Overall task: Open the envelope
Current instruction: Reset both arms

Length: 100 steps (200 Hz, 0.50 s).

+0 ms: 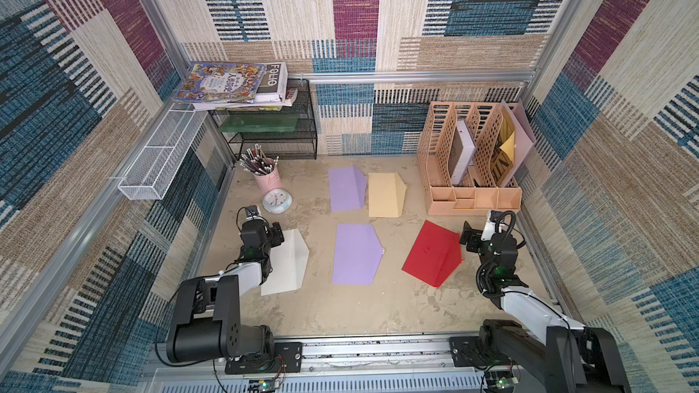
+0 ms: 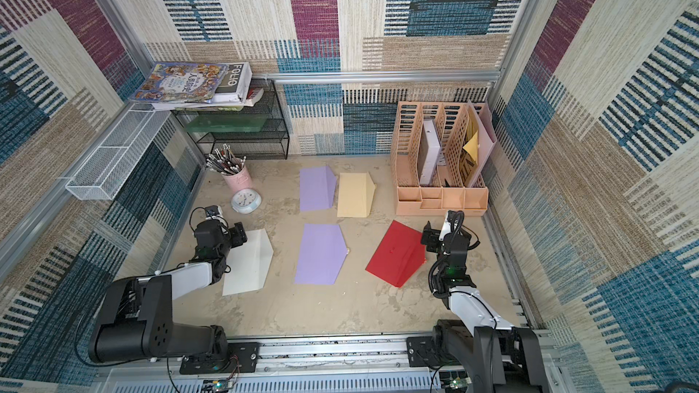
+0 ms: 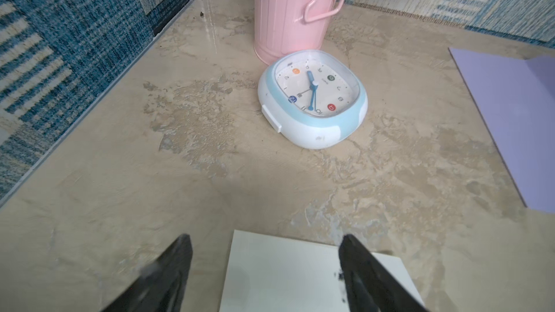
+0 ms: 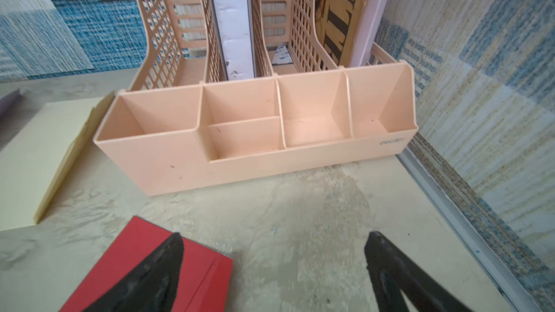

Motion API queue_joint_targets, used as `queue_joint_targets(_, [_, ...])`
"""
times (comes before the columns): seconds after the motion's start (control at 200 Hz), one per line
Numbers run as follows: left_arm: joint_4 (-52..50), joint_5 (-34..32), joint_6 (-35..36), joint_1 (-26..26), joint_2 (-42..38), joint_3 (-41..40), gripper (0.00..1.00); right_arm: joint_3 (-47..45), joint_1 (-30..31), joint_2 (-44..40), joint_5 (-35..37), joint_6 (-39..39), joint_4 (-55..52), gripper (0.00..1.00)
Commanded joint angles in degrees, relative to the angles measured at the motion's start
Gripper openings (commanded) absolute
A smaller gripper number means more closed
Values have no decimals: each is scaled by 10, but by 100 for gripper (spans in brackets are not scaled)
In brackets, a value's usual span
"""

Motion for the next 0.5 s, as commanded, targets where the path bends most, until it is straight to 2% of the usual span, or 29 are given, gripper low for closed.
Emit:
queue_joint_targets(0.0, [58, 15, 43, -20, 23, 9, 80, 2, -4, 43, -18, -29, 125, 95])
queue_joint_targets(0.065, [106, 0, 39, -20, 28, -12, 81, 0, -5, 72, -37, -47, 181, 95])
queue_joint_targets(0.135, [60, -6, 38, -23, 25, 7, 83, 3, -11, 119, -69, -49, 225, 95])
queue_joint_targets(0.185, [76, -5, 38, -23, 28, 1, 91, 3, -10, 165, -88, -55, 269, 95])
queue_joint_targets(0.21, [62, -6, 38, -23, 25, 6, 98, 5, -7, 190, -91, -58, 284, 94])
queue_joint_targets(0.24, [67, -7, 38, -23, 26, 5, 100, 10, -2, 213, -88, -70, 308, 95])
queue_joint_targets(0.28, [72, -6, 38, -23, 26, 3, 99, 28, 0, 220, -92, -80, 289, 95])
queue_joint_targets(0.325, [68, -7, 38, -24, 24, 3, 100, 63, 1, 213, -80, -65, 198, 95])
queue_joint_targets(0.376, [73, -7, 39, -24, 24, 1, 99, 57, 2, 224, -79, -71, 229, 97])
queue_joint_targets(0.426, [67, -9, 40, -26, 25, 4, 99, 66, 0, 218, -74, -61, 198, 100])
queue_joint_targets(0.496, [64, -11, 41, -28, 24, 6, 99, 66, 1, 219, -72, -61, 199, 98])
